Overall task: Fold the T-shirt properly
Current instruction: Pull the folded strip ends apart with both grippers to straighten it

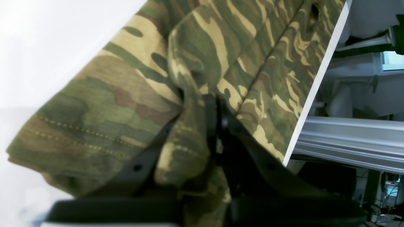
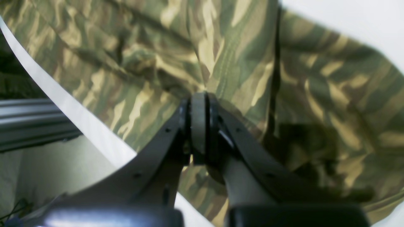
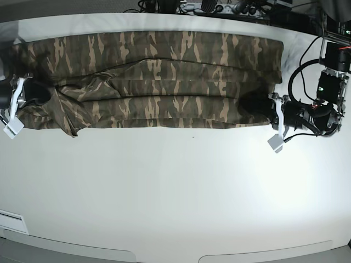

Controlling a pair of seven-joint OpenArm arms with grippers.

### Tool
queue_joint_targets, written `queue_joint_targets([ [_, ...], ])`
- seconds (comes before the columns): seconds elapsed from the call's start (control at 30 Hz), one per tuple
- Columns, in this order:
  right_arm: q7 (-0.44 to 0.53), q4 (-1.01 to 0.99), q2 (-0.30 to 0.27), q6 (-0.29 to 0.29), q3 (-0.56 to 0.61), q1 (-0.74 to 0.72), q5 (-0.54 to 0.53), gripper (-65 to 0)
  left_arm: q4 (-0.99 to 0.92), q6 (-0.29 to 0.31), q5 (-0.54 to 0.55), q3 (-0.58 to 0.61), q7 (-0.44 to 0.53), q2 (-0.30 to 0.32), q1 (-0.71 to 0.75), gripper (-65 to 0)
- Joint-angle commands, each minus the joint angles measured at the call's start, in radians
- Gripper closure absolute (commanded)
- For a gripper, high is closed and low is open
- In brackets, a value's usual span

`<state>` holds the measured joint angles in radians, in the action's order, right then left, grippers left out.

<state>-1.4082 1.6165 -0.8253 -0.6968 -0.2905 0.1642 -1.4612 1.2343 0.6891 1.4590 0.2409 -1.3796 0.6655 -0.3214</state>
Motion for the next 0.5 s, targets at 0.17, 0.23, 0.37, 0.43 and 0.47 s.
queue_joint_targets([
  [0.17, 0.012, 0.100, -0.026, -0.001, -0.011, 0.071, -0.022, 0.0, 0.011, 0.009, 0.025, -0.010, 0.014, 0.016, -0.025, 0.0],
  [0.23, 0.012, 0.146, -0.026, -0.001, -0.011, 0.098, -0.022, 0.0, 0.011, 0.009, 0.025, -0.010, 0.014, 0.017, -0.025, 0.0],
  [0.37, 0.012, 0.224, -0.031, -0.001, -0.012, 0.146, -0.022, 0.0, 0.011, 0.009, 0.025, -0.010, 0.014, 0.016, -0.025, 0.0],
  [0.43, 0.012, 0.251, -0.037, -0.001, -0.012, 0.173, -0.022, 0.0, 0.011, 0.009, 0.025, -0.010, 0.014, 0.016, -0.025, 0.0],
  [0.47, 0.012, 0.261, -0.043, -0.001, -0.012, 0.188, -0.022, 0.0, 0.011, 0.009, 0.025, -0.010, 0.014, 0.016, -0.025, 0.0],
])
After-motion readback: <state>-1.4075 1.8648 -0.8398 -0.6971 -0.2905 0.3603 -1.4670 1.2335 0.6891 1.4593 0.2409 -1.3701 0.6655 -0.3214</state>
